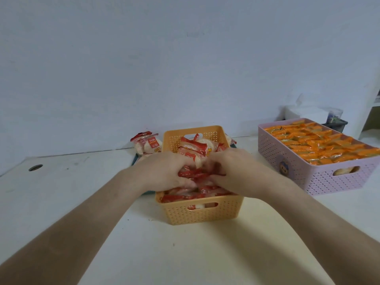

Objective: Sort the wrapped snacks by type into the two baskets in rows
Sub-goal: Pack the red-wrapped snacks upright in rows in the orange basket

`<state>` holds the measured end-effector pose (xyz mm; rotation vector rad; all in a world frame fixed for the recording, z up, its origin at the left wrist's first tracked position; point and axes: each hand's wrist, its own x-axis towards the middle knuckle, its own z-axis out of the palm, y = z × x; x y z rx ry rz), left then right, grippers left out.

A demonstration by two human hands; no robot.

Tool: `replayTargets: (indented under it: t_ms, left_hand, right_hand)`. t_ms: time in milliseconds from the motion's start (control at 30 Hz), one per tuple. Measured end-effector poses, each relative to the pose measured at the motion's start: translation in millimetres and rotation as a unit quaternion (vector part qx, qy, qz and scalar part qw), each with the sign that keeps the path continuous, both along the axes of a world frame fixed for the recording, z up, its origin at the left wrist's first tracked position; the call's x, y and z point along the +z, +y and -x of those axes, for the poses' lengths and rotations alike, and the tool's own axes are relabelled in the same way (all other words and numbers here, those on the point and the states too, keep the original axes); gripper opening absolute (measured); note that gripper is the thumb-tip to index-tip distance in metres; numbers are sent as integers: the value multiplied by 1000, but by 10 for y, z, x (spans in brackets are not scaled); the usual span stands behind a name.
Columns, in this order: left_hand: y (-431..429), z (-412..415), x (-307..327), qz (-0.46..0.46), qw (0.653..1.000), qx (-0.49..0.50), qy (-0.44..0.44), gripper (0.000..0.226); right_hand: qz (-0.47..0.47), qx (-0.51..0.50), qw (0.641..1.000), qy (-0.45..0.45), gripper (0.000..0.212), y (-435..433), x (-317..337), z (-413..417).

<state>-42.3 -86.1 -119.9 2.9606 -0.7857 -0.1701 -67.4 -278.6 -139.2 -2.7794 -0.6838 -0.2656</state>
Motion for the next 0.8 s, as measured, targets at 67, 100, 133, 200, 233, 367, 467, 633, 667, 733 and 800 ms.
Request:
replayTargets:
  t_ms: [67, 100, 133, 200, 233, 367, 467, 633, 667, 733, 800]
  left_hand:
    - [41, -17, 57, 3, 999, 19, 29, 40]
    - [59, -24, 88, -8, 999, 26, 40, 48]
    - [65, -31, 104, -26, 998, 30, 46, 54]
    - [61, -37, 108, -57, 997, 22, 41, 61]
    - [56, -34, 94, -60, 997, 14, 38, 61]
    - [53, -21, 51, -27, 999, 9, 45, 51]
    - [5, -7, 11, -92, 996, -15, -12, 52]
    - [54, -66, -51, -62, 998, -11, -18, 47]
    - [60, -69, -66, -60, 998, -12, -24, 47]
    - [57, -65, -110, -61, 997, -17, -36, 42]
    - [49, -64, -141, -59, 997, -18, -41, 35]
  right_hand:
    - [66, -17, 998, -9, 16, -57, 71, -4]
    - [83, -17, 996, -3, 21, -70, 97, -9]
    - [91, -12, 996, 0, 25, -72, 106, -5]
    - [88, -7, 996, -4, 30, -49, 107, -5]
    - [85, -9, 996, -4, 30, -36, 109, -2]
    - [87, 2, 995, 38, 13, -4, 137, -7]
    - [94, 36, 987, 124, 25, 25, 231, 44]
    - [177, 48, 969, 164, 57, 25, 300, -28]
    - [170, 42, 970, 168, 57, 22, 285, -59]
    - [170, 33, 971, 167, 52, 12, 251, -101]
    - [188, 43, 969, 155, 38, -3, 233, -111]
